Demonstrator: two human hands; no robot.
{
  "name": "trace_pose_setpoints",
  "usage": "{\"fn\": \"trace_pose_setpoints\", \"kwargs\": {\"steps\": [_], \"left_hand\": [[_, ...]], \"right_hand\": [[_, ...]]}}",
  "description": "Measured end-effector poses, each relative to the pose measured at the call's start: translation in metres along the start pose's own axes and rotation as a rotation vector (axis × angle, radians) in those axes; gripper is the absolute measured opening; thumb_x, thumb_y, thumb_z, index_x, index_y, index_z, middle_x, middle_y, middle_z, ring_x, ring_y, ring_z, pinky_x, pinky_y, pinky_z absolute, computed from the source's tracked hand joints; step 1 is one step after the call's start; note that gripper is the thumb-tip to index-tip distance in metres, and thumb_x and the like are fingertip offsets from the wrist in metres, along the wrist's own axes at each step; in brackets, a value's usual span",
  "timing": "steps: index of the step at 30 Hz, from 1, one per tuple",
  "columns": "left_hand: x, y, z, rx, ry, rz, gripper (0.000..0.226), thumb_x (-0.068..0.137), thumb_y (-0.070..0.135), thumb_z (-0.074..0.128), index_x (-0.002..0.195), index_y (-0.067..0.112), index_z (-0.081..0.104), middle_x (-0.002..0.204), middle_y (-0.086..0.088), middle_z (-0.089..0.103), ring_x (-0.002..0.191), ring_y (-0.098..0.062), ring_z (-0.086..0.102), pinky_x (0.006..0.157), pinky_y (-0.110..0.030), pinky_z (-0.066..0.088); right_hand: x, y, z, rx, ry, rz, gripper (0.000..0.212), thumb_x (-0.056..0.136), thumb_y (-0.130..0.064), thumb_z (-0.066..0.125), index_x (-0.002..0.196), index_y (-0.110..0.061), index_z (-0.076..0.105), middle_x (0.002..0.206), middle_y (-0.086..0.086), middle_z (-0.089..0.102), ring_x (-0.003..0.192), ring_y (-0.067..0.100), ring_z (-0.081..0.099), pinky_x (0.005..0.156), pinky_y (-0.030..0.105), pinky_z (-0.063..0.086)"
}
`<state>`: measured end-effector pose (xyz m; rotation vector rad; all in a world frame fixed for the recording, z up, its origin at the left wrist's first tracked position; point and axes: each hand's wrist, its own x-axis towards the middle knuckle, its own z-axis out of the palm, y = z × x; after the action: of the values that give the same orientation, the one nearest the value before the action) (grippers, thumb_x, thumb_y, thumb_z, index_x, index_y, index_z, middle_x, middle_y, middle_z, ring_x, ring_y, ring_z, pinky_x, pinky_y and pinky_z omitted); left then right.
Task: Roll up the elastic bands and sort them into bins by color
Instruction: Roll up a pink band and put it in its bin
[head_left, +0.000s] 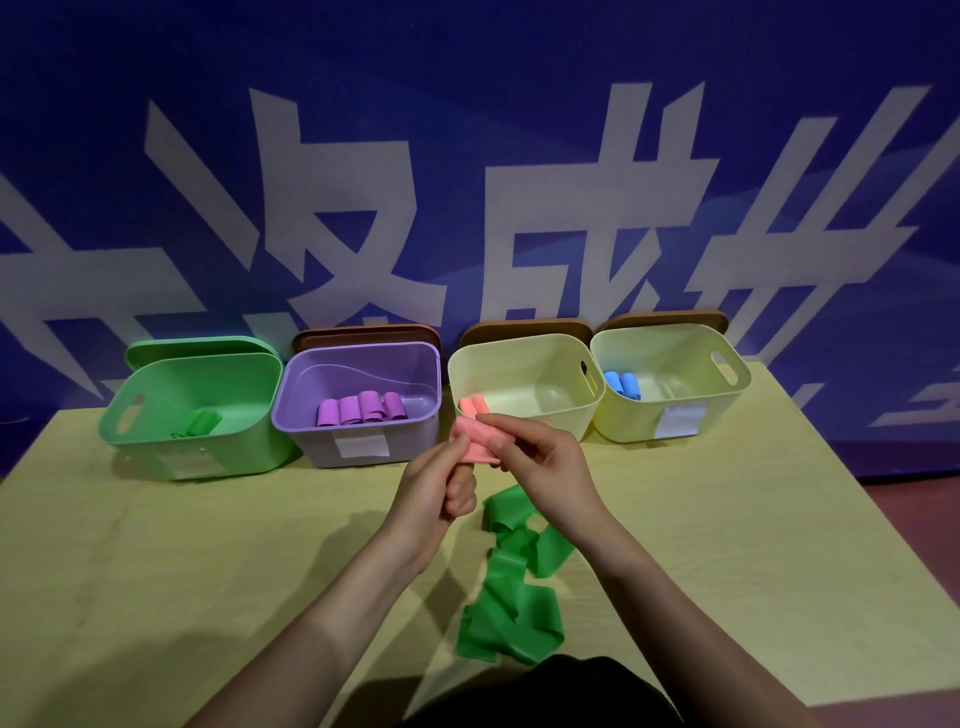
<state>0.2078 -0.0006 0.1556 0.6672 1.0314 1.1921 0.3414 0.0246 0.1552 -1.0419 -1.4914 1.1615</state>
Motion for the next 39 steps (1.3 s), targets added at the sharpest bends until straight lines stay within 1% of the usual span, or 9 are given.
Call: {"fn": "trace_pose_setpoints", "kwargs": {"steps": [4,8,11,16,19,26,31,35,39], "left_hand": [[-0.001,0.002,0.000,0.007,-0.007,0.026,0.026,0.100,0.018,0.041,0.076,0.009,0.049,0.042,0.006,0.028,0.037,-0.005,0.022,0.041,-0.018,0.018],[-0.001,0.001,0.001,0.081,0.001,0.063,0.041,0.101,0.024,0.039,0.074,0.014,0.069,0.048,0.003,0.028,0.041,-0.008,0.023,0.043,-0.020,0.020],[0.001,0.001,-0.001,0.169,0.018,0.103,0.039,0.102,0.024,0.037,0.088,0.001,0.065,0.049,0.003,0.030,0.043,-0.008,0.025,0.044,-0.019,0.023],[0.005,0.004,-0.005,0.428,-0.016,0.170,0.034,0.104,0.021,0.032,0.107,0.004,0.062,0.054,0.005,0.036,0.047,-0.007,0.032,0.047,-0.018,0.030],[0.006,0.006,-0.006,0.508,-0.019,0.194,0.031,0.103,0.019,0.032,0.105,0.005,0.060,0.057,0.004,0.043,0.050,-0.007,0.041,0.054,-0.021,0.038],[0.008,0.000,-0.006,0.212,0.165,0.172,0.019,0.097,0.012,0.050,0.099,0.014,0.069,0.107,-0.016,0.069,0.100,-0.020,0.063,0.087,-0.031,0.052],[0.004,0.000,0.005,-0.057,0.223,0.141,0.017,0.094,0.008,0.054,0.101,0.008,0.069,0.103,-0.016,0.071,0.097,-0.022,0.067,0.087,-0.024,0.055],[0.005,0.002,0.007,0.001,0.198,0.190,0.018,0.094,0.009,0.054,0.103,0.006,0.070,0.098,-0.009,0.074,0.094,-0.015,0.068,0.085,-0.021,0.054],[0.010,-0.001,-0.001,0.165,0.141,0.212,0.022,0.097,0.010,0.050,0.094,-0.003,0.067,0.087,-0.011,0.071,0.090,-0.020,0.067,0.089,-0.028,0.053]], "right_hand": [[0.000,0.003,0.001,-0.083,0.021,-0.064,0.032,0.089,-0.009,0.065,0.104,-0.037,0.068,0.085,-0.022,0.068,0.085,0.001,0.061,0.076,0.015,0.047],[-0.001,0.007,0.000,-0.257,0.011,-0.203,0.028,0.088,-0.006,0.065,0.113,-0.017,0.071,0.089,-0.014,0.062,0.086,0.001,0.057,0.075,0.009,0.040],[-0.002,0.010,-0.001,-0.294,-0.015,-0.245,0.029,0.091,-0.009,0.060,0.118,-0.013,0.069,0.095,-0.002,0.064,0.091,0.006,0.058,0.081,0.012,0.042],[-0.003,0.004,-0.004,-0.042,0.001,-0.068,0.027,0.098,-0.011,0.050,0.120,-0.015,0.065,0.097,-0.008,0.066,0.086,-0.001,0.060,0.077,0.013,0.045],[-0.001,0.006,-0.002,0.046,-0.010,0.055,0.023,0.099,-0.010,0.048,0.110,-0.012,0.069,0.077,0.001,0.064,0.067,0.007,0.057,0.068,0.021,0.046],[-0.001,0.011,0.005,0.132,0.030,0.100,0.019,0.088,-0.003,0.064,0.102,-0.016,0.068,0.085,-0.002,0.072,0.074,0.016,0.068,0.069,0.024,0.052],[-0.001,0.017,0.014,0.126,0.115,0.092,0.021,0.087,0.000,0.065,0.101,-0.016,0.068,0.093,-0.003,0.072,0.082,0.015,0.070,0.076,0.026,0.053],[-0.004,0.016,0.017,0.068,0.135,0.047,0.020,0.090,-0.010,0.066,0.103,-0.023,0.072,0.099,-0.005,0.072,0.096,0.014,0.067,0.086,0.033,0.054],[-0.003,0.014,0.008,-0.021,0.142,0.009,0.020,0.094,-0.010,0.058,0.092,-0.019,0.076,0.087,-0.005,0.071,0.090,0.010,0.062,0.083,0.031,0.050]]}}
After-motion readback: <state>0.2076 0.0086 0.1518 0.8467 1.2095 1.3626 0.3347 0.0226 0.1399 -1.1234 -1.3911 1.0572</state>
